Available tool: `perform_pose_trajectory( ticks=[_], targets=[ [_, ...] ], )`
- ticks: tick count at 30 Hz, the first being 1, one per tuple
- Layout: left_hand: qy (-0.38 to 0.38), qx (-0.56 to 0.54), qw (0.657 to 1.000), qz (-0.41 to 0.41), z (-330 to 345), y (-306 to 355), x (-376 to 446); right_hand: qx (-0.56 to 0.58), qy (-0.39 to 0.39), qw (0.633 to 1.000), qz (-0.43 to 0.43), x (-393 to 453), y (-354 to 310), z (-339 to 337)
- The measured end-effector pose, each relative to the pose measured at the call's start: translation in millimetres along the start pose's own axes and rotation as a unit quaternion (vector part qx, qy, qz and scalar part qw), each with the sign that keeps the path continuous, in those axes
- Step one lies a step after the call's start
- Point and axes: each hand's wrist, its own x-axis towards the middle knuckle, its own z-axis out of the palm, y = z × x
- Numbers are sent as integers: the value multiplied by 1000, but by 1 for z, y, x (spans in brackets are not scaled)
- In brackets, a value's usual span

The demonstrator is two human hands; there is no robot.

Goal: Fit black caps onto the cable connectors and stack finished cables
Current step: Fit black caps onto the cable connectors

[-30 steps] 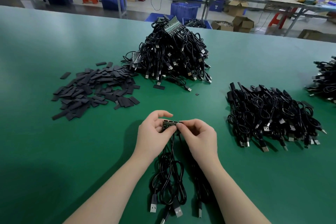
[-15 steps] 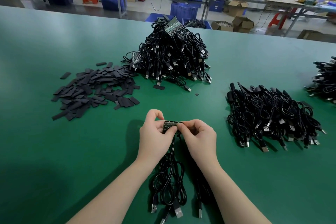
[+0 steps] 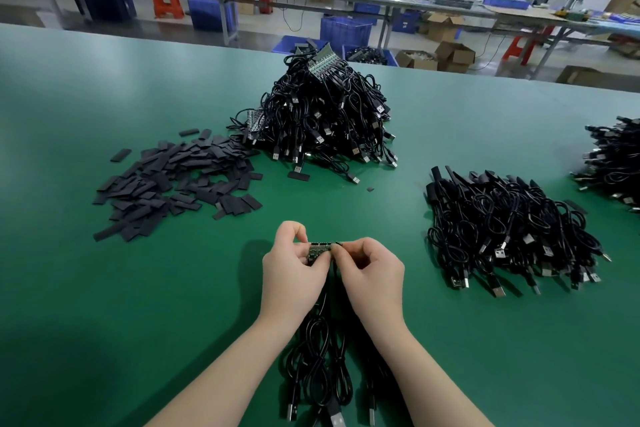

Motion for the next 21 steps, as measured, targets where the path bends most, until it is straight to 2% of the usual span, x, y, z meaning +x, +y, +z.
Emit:
perform_pose_trajectory(
  ticks=[5,9,11,14,16,18,19,21],
  targets=[
    [-9,-13,1000,-12,-3,-5,0,61,62,996,32,3,0,-7],
    [-55,46,997,13,0,-8,-2,123,154,979,51,11,-2,-29],
    [-65,78,994,28,1,-8,-1,133,210,969,10,17,-8,-43],
    [-51,94,992,60,0,-5,-3,130,267,943,-152,20,-32,-56],
    [-8,83,992,96,-3,-2,-3,81,241,927,-274,19,-47,-54],
    [41,78,985,145,-8,1,-3,70,185,926,-320,14,-63,-42],
    [62,79,980,175,-12,3,-3,99,154,934,-306,10,-71,-34],
    [101,86,960,245,-18,6,-1,223,79,947,-216,4,-85,-18]
  ],
)
